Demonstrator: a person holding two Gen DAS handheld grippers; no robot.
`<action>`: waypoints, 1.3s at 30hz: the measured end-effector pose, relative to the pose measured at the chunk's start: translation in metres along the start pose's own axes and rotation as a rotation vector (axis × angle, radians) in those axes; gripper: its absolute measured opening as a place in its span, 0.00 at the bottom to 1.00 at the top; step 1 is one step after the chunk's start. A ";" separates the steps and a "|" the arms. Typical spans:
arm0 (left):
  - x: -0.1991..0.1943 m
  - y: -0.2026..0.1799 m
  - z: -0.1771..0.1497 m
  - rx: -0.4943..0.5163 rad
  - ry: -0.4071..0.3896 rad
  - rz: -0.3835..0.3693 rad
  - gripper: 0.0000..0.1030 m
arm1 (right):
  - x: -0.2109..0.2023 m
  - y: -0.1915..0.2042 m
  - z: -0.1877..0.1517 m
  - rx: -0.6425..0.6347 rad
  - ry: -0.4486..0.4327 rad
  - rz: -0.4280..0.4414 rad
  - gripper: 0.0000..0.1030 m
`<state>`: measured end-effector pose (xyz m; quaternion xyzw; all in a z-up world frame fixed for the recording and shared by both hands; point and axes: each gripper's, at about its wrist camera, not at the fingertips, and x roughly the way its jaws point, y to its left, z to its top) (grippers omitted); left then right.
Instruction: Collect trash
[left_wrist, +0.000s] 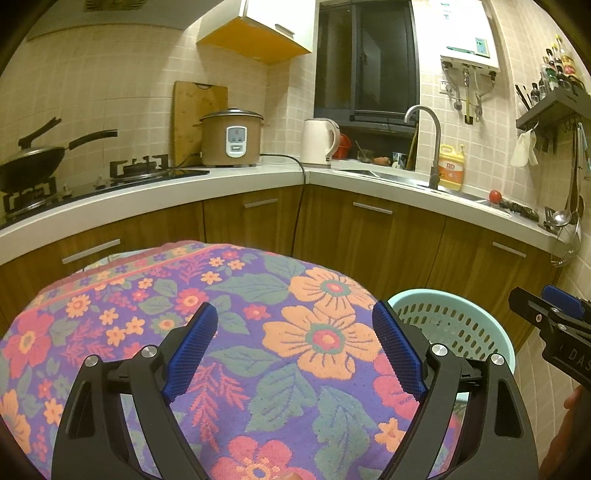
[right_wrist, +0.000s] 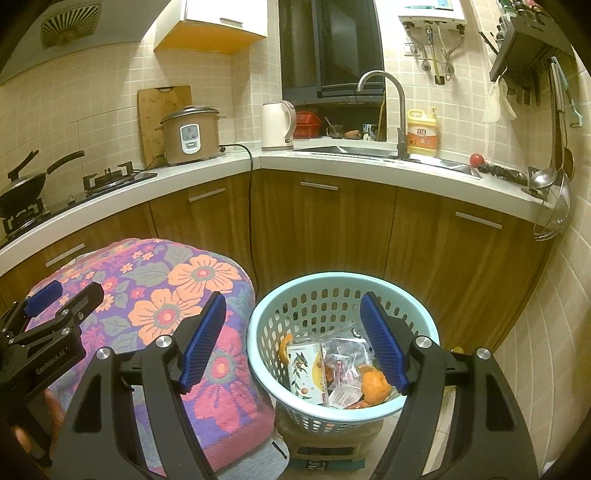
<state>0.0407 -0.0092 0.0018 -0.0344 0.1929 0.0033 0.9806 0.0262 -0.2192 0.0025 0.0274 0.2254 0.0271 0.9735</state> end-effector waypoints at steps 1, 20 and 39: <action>0.000 0.000 0.000 0.001 0.000 0.001 0.81 | 0.000 0.000 0.000 -0.001 0.000 -0.001 0.69; 0.000 -0.001 0.000 0.000 0.001 0.002 0.83 | 0.001 -0.004 -0.003 -0.002 0.005 -0.002 0.69; 0.002 0.001 -0.002 0.003 0.007 -0.014 0.85 | -0.001 -0.003 -0.003 -0.001 0.004 -0.009 0.69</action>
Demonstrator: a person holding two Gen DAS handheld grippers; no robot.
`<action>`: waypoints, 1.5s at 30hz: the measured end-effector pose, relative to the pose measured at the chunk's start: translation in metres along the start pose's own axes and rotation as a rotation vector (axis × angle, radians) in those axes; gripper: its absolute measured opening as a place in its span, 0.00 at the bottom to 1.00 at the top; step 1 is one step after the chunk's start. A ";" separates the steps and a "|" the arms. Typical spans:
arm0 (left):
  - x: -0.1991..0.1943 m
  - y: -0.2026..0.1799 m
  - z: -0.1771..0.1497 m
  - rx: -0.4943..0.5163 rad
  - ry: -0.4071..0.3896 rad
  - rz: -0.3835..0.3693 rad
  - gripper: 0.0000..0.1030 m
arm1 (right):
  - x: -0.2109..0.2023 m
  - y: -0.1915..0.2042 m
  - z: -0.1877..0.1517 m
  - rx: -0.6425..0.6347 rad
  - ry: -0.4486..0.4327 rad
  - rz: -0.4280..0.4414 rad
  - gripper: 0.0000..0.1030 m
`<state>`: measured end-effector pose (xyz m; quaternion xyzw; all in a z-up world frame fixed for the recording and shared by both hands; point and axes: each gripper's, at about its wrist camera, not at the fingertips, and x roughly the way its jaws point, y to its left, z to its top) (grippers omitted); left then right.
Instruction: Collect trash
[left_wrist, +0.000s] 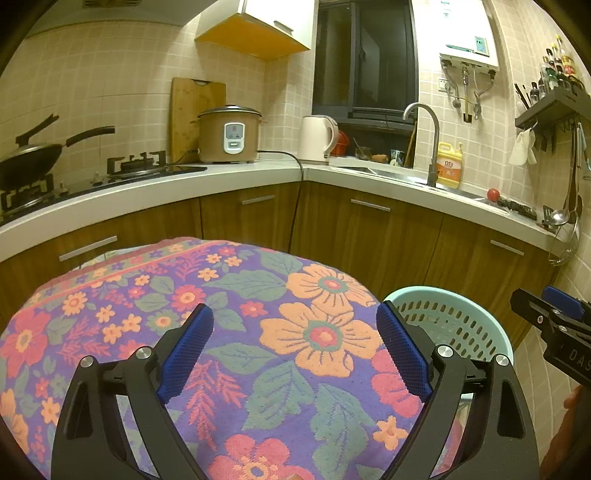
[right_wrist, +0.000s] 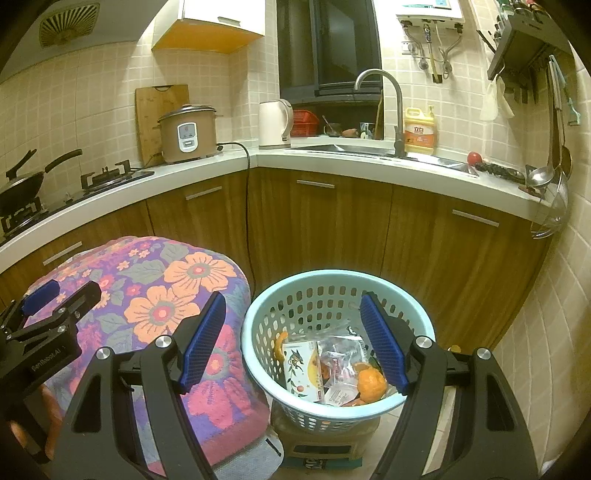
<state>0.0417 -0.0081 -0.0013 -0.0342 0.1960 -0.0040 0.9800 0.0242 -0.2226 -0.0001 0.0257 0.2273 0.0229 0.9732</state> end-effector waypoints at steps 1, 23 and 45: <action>0.000 0.000 0.000 0.000 0.000 0.000 0.85 | 0.000 0.000 0.000 0.000 0.000 0.000 0.69; 0.001 0.000 -0.001 0.003 0.002 -0.003 0.85 | 0.002 0.000 -0.004 0.005 0.009 0.002 0.69; 0.000 0.006 -0.001 0.015 0.001 0.003 0.85 | 0.001 0.002 0.001 0.013 0.002 0.019 0.69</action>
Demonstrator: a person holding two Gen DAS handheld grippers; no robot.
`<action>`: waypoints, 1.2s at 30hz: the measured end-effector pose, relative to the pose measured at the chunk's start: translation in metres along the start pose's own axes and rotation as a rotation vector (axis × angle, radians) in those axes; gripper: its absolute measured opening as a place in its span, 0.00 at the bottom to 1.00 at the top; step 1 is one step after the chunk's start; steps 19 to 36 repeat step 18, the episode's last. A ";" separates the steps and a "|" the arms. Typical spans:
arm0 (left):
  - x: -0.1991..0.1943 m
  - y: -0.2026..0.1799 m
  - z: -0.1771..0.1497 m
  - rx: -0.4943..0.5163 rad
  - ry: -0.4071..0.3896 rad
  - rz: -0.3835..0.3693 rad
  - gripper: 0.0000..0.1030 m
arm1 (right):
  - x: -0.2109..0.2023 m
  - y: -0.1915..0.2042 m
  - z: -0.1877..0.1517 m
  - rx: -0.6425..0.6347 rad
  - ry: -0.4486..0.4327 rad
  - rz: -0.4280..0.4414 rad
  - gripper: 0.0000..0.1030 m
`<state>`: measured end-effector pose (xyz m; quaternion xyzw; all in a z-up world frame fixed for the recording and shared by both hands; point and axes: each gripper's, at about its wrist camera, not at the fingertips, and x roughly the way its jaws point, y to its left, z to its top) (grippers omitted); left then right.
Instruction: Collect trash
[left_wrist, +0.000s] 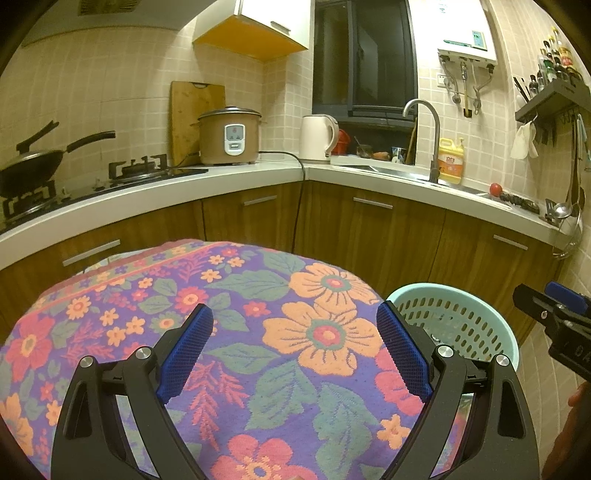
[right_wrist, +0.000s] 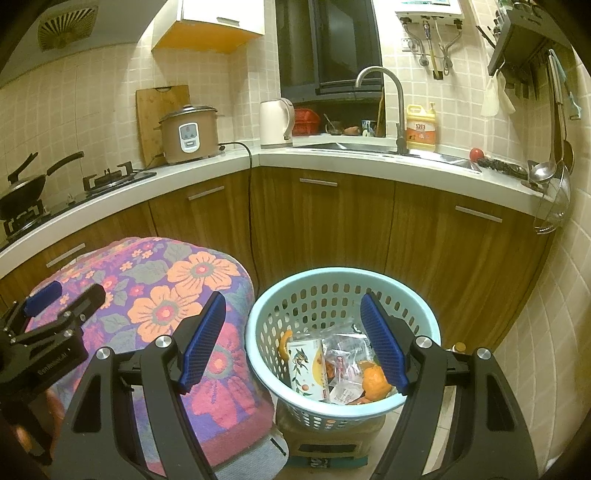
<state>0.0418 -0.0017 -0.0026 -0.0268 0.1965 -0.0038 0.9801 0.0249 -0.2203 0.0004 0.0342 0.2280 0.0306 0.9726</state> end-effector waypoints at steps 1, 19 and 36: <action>0.001 0.000 0.001 0.001 -0.001 -0.001 0.85 | -0.001 0.001 0.001 -0.001 -0.002 0.000 0.69; 0.002 0.013 0.003 -0.018 0.010 0.013 0.90 | -0.008 0.006 -0.001 -0.010 -0.006 0.001 0.69; 0.002 0.013 0.003 -0.018 0.010 0.013 0.90 | -0.008 0.006 -0.001 -0.010 -0.006 0.001 0.69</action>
